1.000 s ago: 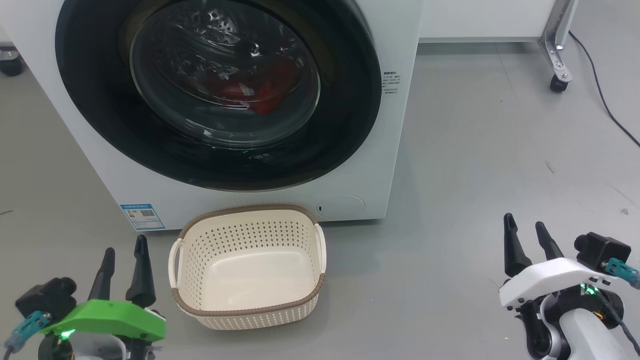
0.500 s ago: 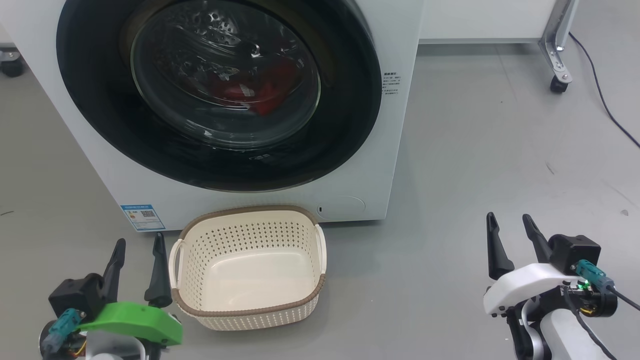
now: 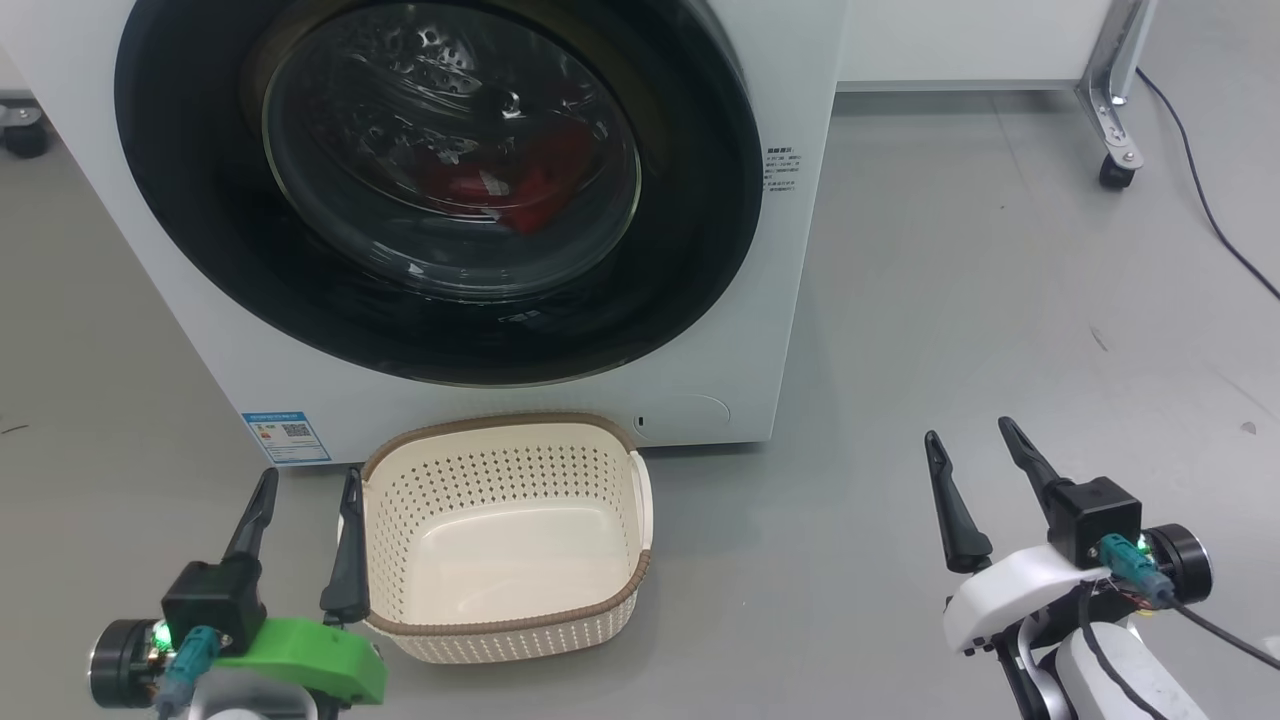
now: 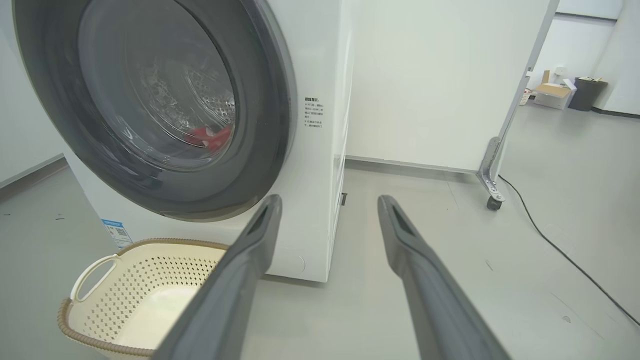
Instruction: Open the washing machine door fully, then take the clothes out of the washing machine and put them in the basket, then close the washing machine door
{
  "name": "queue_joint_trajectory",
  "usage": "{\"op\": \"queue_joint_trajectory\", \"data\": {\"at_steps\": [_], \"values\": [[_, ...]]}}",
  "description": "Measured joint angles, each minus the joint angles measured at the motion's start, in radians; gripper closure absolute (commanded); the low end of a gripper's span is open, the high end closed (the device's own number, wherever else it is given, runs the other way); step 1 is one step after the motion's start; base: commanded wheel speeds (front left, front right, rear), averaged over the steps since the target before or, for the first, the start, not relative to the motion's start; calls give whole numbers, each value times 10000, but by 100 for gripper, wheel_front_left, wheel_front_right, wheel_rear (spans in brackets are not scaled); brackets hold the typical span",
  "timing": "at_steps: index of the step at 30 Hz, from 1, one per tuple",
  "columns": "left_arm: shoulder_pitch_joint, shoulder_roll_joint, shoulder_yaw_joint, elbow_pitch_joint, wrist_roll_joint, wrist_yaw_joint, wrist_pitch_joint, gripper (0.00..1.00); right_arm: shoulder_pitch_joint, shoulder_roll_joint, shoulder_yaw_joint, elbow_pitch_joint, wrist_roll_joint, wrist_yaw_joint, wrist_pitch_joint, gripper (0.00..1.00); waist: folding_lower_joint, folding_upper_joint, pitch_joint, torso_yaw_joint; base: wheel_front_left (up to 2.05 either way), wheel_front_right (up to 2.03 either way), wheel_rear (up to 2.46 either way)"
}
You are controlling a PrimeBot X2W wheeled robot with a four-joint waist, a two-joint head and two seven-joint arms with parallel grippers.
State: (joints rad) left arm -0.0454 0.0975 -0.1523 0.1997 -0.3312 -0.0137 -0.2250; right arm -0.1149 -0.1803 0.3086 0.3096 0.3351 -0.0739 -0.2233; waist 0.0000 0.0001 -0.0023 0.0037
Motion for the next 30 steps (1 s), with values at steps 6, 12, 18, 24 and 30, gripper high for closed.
{"op": "queue_joint_trajectory", "data": {"at_steps": [6, 12, 18, 24, 30], "values": [[0, -46, -56, 63, 782, 90, -205, 0, 0, -15, 109, 19, -782, -159, -201, 0, 0, 0, -13, -13, 0, 0, 0], [0, -92, -58, 132, 1032, 90, -244, 0, -1, 10, 44, 27, -955, -182, -232, 0, 0, 0, -9, -28, 0, 0, 0], [0, -127, 10, 194, 1032, 90, -244, 0, 1, 107, -98, 29, -955, -184, -232, 0, 0, 0, 1, -37, 0, 0, 0], [0, -173, 105, 270, 1026, 86, -244, 0, 6, 178, -278, 29, -953, -244, -232, 0, 0, 0, -5, -43, 0, 0, 0], [-1, -182, 144, 316, 1030, 82, -244, 0, 12, 207, -341, 29, -955, -242, -234, 0, 0, 0, -12, -51, 0, 0, 0]]}}
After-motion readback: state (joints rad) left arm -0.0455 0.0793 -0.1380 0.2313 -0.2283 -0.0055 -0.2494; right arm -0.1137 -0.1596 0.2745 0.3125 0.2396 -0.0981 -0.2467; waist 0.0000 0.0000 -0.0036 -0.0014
